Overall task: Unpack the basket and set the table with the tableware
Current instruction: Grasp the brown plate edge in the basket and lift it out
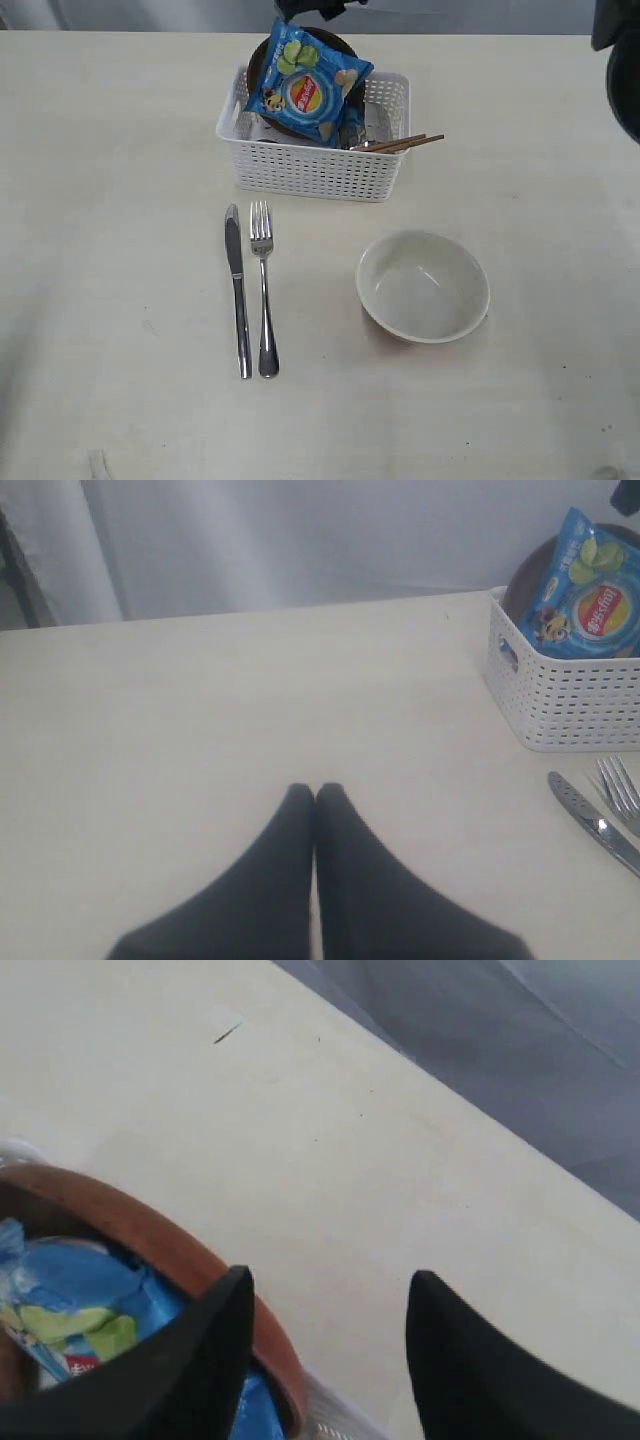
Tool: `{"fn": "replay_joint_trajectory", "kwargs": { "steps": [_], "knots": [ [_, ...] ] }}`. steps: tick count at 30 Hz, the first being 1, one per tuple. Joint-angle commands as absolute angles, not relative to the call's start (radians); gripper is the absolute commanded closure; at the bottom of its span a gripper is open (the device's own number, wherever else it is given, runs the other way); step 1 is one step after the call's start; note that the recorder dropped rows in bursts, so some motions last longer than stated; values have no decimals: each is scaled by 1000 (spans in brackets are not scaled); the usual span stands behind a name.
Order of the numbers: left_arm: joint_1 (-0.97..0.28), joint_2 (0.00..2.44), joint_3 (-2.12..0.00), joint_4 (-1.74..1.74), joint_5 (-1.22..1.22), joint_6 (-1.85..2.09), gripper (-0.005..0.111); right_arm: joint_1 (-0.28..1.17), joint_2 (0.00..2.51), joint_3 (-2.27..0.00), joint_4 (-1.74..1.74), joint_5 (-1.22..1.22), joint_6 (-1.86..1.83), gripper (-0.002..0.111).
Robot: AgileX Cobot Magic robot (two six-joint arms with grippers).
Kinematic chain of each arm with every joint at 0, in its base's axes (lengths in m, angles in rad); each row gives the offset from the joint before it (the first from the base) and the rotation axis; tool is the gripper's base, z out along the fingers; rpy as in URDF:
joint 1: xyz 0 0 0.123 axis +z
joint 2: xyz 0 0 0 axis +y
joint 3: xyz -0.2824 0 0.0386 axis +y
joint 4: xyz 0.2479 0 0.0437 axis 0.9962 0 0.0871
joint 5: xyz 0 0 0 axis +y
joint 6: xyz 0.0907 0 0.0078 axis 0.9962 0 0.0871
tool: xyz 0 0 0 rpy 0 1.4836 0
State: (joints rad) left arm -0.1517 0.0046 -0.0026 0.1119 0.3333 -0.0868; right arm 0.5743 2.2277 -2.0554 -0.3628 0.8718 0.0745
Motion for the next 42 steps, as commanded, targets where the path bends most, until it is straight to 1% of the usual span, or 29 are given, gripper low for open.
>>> {"fn": "replay_joint_trajectory", "kwargs": {
  "steps": [1, 8, 20, 26, 30, 31, 32, 36, 42],
  "knots": [
    [-149, 0, 0, 111, 326, -85, 107, 568, 2250, -2058, -365, 880, 40, 62],
    [-149, 0, 0, 111, 326, -85, 107, 568, 2266, -2058, -362, 872, 34, 62],
    [-149, 0, 0, 111, 326, -85, 107, 568, 2284, -2058, -254, 890, -180, 62],
    [-149, 0, 0, 100, 326, -85, 107, 568, 2286, -2058, -272, 888, -324, 62],
    [-149, 0, 0, 100, 326, -85, 107, 568, 2286, -2058, -282, 871, -329, 62],
    [-149, 0, 0, 100, 326, -85, 107, 568, 2286, -2058, -282, 866, -329, 64],
    [-149, 0, 0, 100, 326, -85, 107, 568, 2286, -2058, -282, 865, -329, 70],
    [-149, 0, 0, 100, 326, -85, 107, 568, 2286, -2058, -282, 863, -315, 109],
    [-149, 0, 0, 100, 326, -85, 107, 572, 2279, -2058, -282, 895, -314, 109]
  ]
}}
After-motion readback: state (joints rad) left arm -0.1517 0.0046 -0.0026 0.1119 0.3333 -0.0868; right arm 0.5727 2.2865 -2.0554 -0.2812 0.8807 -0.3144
